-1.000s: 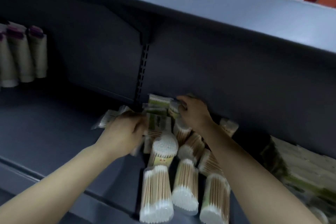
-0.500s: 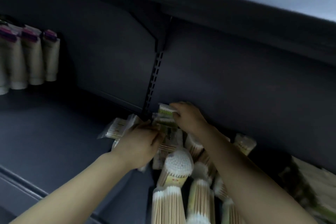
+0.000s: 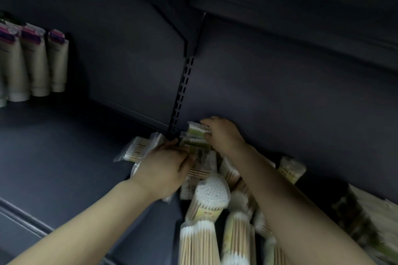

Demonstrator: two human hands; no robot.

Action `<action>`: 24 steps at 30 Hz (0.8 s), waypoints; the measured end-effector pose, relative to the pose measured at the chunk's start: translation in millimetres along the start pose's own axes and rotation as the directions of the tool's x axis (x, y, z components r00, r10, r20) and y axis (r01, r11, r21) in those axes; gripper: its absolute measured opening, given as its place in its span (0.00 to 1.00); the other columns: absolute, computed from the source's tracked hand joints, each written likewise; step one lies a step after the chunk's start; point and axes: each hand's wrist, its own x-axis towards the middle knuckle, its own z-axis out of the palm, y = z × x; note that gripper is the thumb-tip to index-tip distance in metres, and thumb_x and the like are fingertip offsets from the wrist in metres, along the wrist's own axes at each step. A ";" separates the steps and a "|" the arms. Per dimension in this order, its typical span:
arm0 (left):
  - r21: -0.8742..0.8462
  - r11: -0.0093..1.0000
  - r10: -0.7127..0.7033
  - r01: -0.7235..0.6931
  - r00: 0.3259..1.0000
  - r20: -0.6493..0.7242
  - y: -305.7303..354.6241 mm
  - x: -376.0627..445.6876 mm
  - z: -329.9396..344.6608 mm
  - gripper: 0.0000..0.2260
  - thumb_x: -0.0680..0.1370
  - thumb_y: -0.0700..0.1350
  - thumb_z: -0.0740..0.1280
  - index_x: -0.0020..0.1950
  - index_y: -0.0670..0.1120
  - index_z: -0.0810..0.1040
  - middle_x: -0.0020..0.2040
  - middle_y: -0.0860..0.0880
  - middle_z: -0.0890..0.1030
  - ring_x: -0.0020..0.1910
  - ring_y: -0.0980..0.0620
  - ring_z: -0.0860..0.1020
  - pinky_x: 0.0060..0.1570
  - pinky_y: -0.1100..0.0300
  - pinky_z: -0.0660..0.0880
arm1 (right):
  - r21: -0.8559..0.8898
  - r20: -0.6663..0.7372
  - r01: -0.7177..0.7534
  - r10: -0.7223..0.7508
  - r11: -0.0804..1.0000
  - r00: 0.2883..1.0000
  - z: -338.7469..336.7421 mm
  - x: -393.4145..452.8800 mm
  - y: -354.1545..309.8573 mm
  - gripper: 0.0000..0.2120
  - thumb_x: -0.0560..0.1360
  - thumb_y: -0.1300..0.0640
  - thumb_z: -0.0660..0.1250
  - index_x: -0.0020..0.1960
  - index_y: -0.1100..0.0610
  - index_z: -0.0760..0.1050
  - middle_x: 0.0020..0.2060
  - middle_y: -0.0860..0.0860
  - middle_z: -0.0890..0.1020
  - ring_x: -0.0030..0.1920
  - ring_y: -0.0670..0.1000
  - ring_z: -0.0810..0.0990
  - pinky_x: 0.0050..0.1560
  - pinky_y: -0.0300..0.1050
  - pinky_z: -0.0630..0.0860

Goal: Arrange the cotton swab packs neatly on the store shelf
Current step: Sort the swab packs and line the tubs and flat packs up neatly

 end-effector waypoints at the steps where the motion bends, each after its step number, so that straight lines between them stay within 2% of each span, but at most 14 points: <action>1: 0.000 1.000 -0.002 0.002 1.000 -0.007 0.3 -0.3 -0.1 0.47 0.61 0.63 0.29 0.63 0.49 0.75 0.66 0.53 0.74 0.73 0.55 0.59 0.64 0.70 0.52 | -0.013 -0.004 0.004 -0.004 1.000 1.000 0.4 0.4 0.0 0.17 0.77 0.63 0.60 0.66 0.59 0.71 0.62 0.56 0.74 0.61 0.54 0.72 0.59 0.44 0.68; 5: -0.008 1.000 -0.011 0.010 0.999 -0.035 1.2 -0.3 0.2 0.46 0.62 0.63 0.30 0.63 0.49 0.76 0.66 0.54 0.74 0.73 0.56 0.58 0.63 0.72 0.51 | -0.068 0.003 0.029 -0.029 0.997 1.000 1.5 3.4 -0.1 0.19 0.77 0.63 0.60 0.68 0.56 0.69 0.65 0.54 0.72 0.64 0.53 0.69 0.61 0.42 0.65; 9: -0.006 1.000 -0.009 0.008 0.999 -0.041 1.4 -0.5 0.0 0.45 0.62 0.63 0.30 0.63 0.50 0.76 0.66 0.55 0.74 0.73 0.56 0.59 0.63 0.73 0.51 | -0.157 -0.029 0.044 -0.050 0.987 0.998 2.4 6.9 -1.7 0.16 0.75 0.68 0.60 0.61 0.60 0.74 0.59 0.56 0.76 0.58 0.55 0.74 0.57 0.47 0.72; 13: -0.011 1.000 -0.008 0.008 0.999 -0.038 2.3 -2.1 -0.6 0.46 0.63 0.62 0.30 0.64 0.50 0.75 0.66 0.54 0.74 0.73 0.56 0.59 0.63 0.73 0.49 | -0.178 -0.023 0.058 -0.063 0.982 0.998 1.9 8.9 -3.9 0.16 0.74 0.69 0.61 0.61 0.61 0.73 0.57 0.58 0.75 0.56 0.58 0.75 0.54 0.50 0.74; 17: -0.029 1.000 -0.013 0.012 0.999 -0.035 0.8 -1.6 0.9 0.45 0.63 0.63 0.30 0.64 0.51 0.75 0.67 0.55 0.73 0.73 0.56 0.58 0.64 0.72 0.50 | -0.163 -0.025 0.091 -0.096 0.982 0.995 -1.7 6.3 -9.2 0.18 0.74 0.68 0.60 0.63 0.60 0.70 0.58 0.58 0.74 0.56 0.58 0.74 0.53 0.49 0.74; 20: -0.049 0.999 -0.023 0.021 0.999 -0.044 3.7 -1.4 -2.6 0.45 0.63 0.63 0.30 0.63 0.50 0.76 0.64 0.54 0.75 0.71 0.56 0.61 0.61 0.75 0.49 | -0.162 -0.108 0.131 -0.149 0.978 0.983 -10.6 0.7 -13.9 0.18 0.75 0.65 0.60 0.64 0.58 0.70 0.59 0.57 0.73 0.58 0.58 0.72 0.51 0.47 0.71; 22: -0.087 0.995 -0.055 0.048 0.995 -0.078 4.7 0.4 -3.9 0.42 0.64 0.62 0.33 0.55 0.46 0.79 0.56 0.49 0.80 0.64 0.52 0.70 0.58 0.72 0.58 | -0.178 -0.166 0.168 -0.198 0.970 0.966 -16.8 -4.4 -14.9 0.18 0.76 0.63 0.60 0.65 0.57 0.69 0.60 0.56 0.72 0.59 0.58 0.71 0.53 0.48 0.69; 24: -0.152 0.979 -0.150 0.132 0.982 -0.117 5.8 2.8 -5.0 0.34 0.66 0.61 0.40 0.48 0.44 0.79 0.47 0.47 0.79 0.52 0.48 0.76 0.51 0.58 0.71 | -0.178 -0.220 0.194 -0.232 0.965 0.948 -22.6 -10.2 -14.6 0.19 0.75 0.63 0.60 0.66 0.57 0.69 0.60 0.57 0.72 0.57 0.59 0.73 0.52 0.49 0.70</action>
